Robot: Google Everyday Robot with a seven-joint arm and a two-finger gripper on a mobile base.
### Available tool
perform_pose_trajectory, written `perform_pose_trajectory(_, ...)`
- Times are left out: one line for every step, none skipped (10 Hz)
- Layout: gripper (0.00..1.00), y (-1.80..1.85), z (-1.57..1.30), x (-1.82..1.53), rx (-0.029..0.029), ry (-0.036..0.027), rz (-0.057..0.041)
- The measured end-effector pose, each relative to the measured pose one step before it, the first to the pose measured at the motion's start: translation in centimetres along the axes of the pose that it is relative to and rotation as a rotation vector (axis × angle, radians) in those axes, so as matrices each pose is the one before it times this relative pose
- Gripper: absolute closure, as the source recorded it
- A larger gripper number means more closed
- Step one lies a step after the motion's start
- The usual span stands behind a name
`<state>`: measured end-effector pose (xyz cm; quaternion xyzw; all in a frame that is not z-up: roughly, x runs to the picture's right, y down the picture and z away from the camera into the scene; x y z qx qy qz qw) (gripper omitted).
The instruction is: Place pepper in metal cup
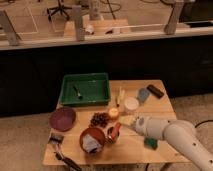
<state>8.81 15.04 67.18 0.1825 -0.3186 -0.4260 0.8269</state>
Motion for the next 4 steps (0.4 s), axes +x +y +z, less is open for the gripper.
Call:
perform_pose_trajectory(0.87, -0.044, 0.053, -0.019, 0.00048, -0.00116, -0.00067)
perform_pose_trajectory(0.87, -0.043, 0.038, -0.012, 0.00043, -0.00082, -0.00066)
perform_pose_trajectory(0.87, 0.003, 0.0, 0.005, -0.00005, 0.00011, -0.00005)
perform_pose_trajectory(0.87, 0.18, 0.071, 0.11, -0.00359, 0.00069, 0.00052)
